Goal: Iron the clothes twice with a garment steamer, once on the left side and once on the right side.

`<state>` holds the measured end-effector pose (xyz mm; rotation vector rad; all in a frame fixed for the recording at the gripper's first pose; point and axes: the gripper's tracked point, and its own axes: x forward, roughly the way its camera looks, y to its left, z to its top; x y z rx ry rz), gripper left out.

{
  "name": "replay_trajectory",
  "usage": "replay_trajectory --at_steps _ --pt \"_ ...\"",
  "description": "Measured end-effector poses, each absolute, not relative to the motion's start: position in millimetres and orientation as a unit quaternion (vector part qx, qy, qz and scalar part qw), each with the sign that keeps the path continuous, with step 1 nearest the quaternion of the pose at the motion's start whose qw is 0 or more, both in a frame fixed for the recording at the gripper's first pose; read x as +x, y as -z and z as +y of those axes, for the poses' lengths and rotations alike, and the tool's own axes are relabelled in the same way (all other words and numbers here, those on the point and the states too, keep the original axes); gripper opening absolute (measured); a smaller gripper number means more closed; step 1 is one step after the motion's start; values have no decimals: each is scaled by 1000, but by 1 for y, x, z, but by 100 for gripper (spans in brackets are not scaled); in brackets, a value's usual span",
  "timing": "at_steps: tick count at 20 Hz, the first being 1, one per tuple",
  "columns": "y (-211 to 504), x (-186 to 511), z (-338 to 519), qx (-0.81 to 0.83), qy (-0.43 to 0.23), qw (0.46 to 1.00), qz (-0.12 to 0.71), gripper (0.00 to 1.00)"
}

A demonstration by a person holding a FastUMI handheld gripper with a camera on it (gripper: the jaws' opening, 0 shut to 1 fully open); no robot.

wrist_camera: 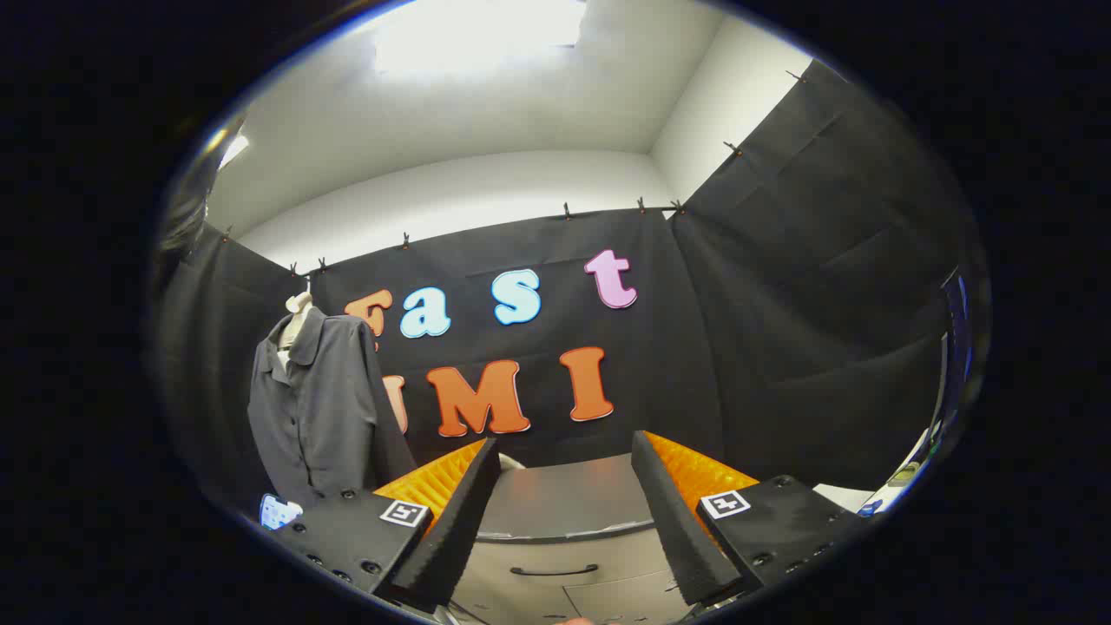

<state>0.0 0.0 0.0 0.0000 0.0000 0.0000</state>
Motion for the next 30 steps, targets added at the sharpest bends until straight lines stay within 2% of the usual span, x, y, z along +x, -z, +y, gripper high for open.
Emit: replay_trajectory --at_steps 17,30 --pt "9 5 -3 -76 0 997 1 98" --pt "19 15 0 -76 -1 997 11 98"
